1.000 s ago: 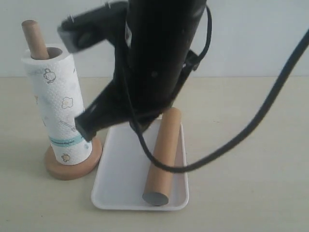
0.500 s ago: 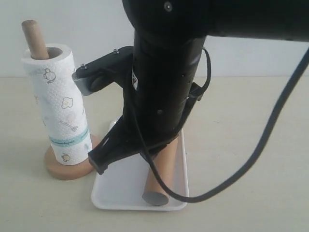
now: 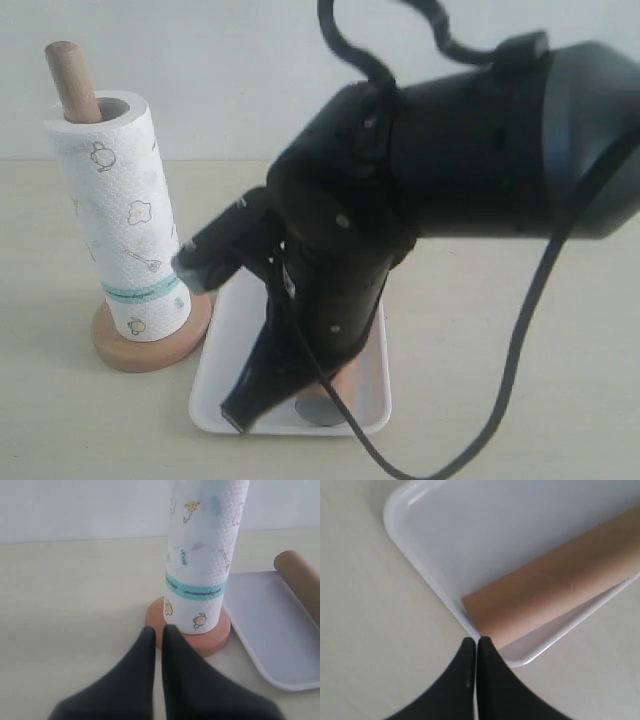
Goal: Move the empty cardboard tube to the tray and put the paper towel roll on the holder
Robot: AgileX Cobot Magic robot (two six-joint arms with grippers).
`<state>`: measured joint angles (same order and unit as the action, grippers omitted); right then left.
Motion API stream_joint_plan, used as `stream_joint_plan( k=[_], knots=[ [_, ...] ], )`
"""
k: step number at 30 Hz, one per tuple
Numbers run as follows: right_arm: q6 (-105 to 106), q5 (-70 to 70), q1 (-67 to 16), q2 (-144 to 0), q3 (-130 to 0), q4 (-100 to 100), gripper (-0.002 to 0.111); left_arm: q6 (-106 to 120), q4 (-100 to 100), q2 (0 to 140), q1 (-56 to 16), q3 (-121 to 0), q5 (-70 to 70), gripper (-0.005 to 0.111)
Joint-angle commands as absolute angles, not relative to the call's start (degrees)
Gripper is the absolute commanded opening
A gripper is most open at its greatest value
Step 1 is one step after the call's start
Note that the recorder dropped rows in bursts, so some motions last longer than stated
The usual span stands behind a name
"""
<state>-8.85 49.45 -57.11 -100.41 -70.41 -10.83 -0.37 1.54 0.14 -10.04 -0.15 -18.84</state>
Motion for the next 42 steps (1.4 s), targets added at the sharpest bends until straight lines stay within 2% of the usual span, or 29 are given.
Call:
stream_joint_plan(
  k=[1, 7, 10, 19, 34, 42],
  knots=[
    [-8.7, 42.7, -57.1, -101.2, -62.2, -10.6, 0.0, 0.0, 2.1, 0.0, -9.9, 0.0, -17.9, 0.004],
    [-11.5, 20.6, -57.1, -102.2, -49.2, -8.0, 0.0, 0.0, 2.1, 0.0, -9.9, 0.0, -17.9, 0.004],
    [-11.6, 14.7, -57.1, -103.3, -45.9, -7.9, 0.0, 0.0, 2.1, 0.0, -9.9, 0.0, -17.9, 0.004],
    [-12.5, 13.6, -57.1, -99.3, -43.8, -1.6, 0.0, 0.0, 2.1, 0.0, -9.9, 0.0, -17.9, 0.004],
    [-2.5, 13.3, -57.1, -81.2, -43.6, -2.0, 0.0, 0.0, 2.1, 0.0, -9.9, 0.0, -17.9, 0.004],
    [1.5, 4.9, -57.1, -72.4, -34.8, -2.0, 0.0, 0.0, 2.1, 0.0, -9.9, 0.0, -17.9, 0.004]
  ],
)
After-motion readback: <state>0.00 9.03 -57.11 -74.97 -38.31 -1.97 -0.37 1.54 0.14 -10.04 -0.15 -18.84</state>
